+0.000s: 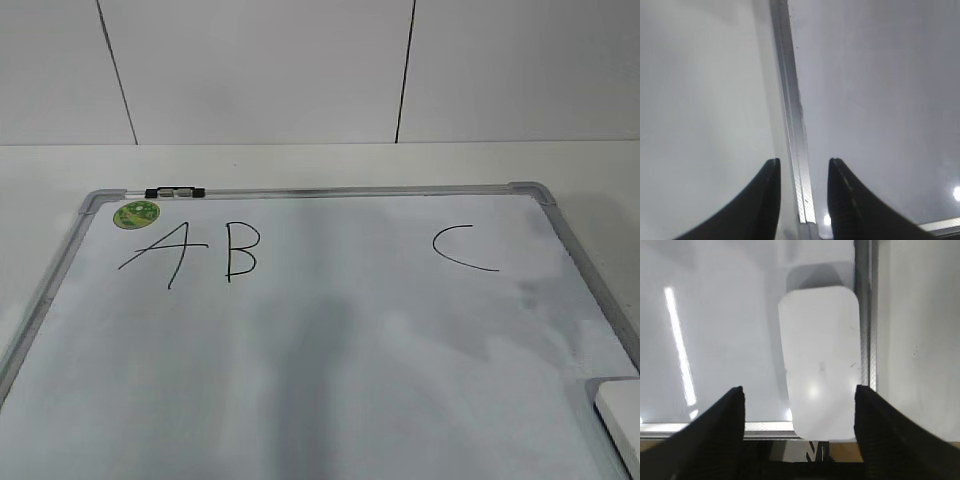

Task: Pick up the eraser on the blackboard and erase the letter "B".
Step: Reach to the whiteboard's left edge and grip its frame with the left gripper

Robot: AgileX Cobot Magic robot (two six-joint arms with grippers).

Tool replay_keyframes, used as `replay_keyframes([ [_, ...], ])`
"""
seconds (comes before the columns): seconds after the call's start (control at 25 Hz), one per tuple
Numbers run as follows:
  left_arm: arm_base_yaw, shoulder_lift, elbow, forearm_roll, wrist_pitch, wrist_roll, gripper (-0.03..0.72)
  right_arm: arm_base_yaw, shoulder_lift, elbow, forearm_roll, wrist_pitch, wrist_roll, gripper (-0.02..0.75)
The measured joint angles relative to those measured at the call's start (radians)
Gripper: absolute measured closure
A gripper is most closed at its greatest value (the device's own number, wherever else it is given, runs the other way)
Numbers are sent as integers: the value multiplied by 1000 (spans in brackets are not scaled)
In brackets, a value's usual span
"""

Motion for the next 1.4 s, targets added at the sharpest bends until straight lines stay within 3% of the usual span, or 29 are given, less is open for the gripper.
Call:
replay_keyframes([
  [0.16,0,107,-34,31,-23,0,447,-56,84,-77,10,-4,-23,188],
  [0.36,0,205,-71,44,-55,-1,447,-176,152,-118,113,11,-135,188],
  [0.48,0,254,-94,44,-75,-1,447,-206,170,-118,147,22,-179,188],
  [1.4,0,533,-200,18,-195,-1,447,-208,171,-118,178,28,-236,188],
])
